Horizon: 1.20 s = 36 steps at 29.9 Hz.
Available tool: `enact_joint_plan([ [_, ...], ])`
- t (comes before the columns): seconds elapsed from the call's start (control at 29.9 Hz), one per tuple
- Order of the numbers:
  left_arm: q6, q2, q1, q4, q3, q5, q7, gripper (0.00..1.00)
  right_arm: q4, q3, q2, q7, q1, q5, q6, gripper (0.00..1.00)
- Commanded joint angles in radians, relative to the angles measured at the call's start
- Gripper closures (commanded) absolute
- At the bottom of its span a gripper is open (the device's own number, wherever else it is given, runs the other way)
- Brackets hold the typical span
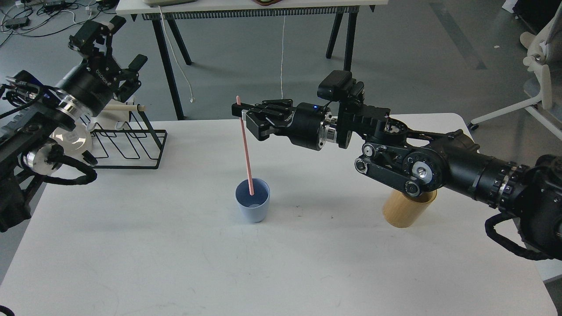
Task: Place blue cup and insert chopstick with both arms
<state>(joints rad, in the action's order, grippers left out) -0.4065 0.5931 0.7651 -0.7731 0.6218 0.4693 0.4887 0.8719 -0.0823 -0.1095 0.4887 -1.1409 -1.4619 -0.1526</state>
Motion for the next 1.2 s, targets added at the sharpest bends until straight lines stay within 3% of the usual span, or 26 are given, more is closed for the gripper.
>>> enact_joint_plan([
  [0.0,-0.002,-0.001,-0.001,0.006,-0.001,0.000,0.000,0.03,-0.001,0.006,0.001,0.000,0.001,0.000,-0.001,0.98],
  [0.23,-0.002,-0.001,0.000,0.011,-0.001,0.000,0.000,0.02,-0.001,0.007,0.001,0.000,0.004,0.000,-0.001,0.86],
  [0.6,-0.002,-0.003,-0.001,0.011,-0.001,0.000,0.000,0.02,0.007,0.006,0.001,0.000,0.006,0.000,-0.001,0.77],
  [0.7,-0.002,-0.003,-0.001,0.011,-0.001,0.000,0.000,0.02,0.018,0.000,-0.002,0.000,0.003,0.006,-0.001,0.61],
  [0.74,-0.002,-0.001,-0.001,0.011,-0.001,0.000,0.000,0.02,0.028,-0.007,-0.005,0.000,0.003,0.008,-0.001,0.45],
  [0.77,-0.002,-0.001,-0.001,0.011,-0.001,0.000,0.000,0.02,0.041,-0.013,-0.009,0.000,0.001,0.011,-0.002,0.11],
  [0.8,-0.002,-0.001,-0.001,0.011,-0.001,0.000,0.000,0.02,0.059,-0.023,-0.013,0.000,0.001,0.018,-0.004,0.03],
  [1.17,-0.003,-0.013,0.000,0.003,-0.001,-0.001,0.000,0.02,0.096,-0.263,-0.169,0.000,0.039,0.245,-0.015,0.02],
])
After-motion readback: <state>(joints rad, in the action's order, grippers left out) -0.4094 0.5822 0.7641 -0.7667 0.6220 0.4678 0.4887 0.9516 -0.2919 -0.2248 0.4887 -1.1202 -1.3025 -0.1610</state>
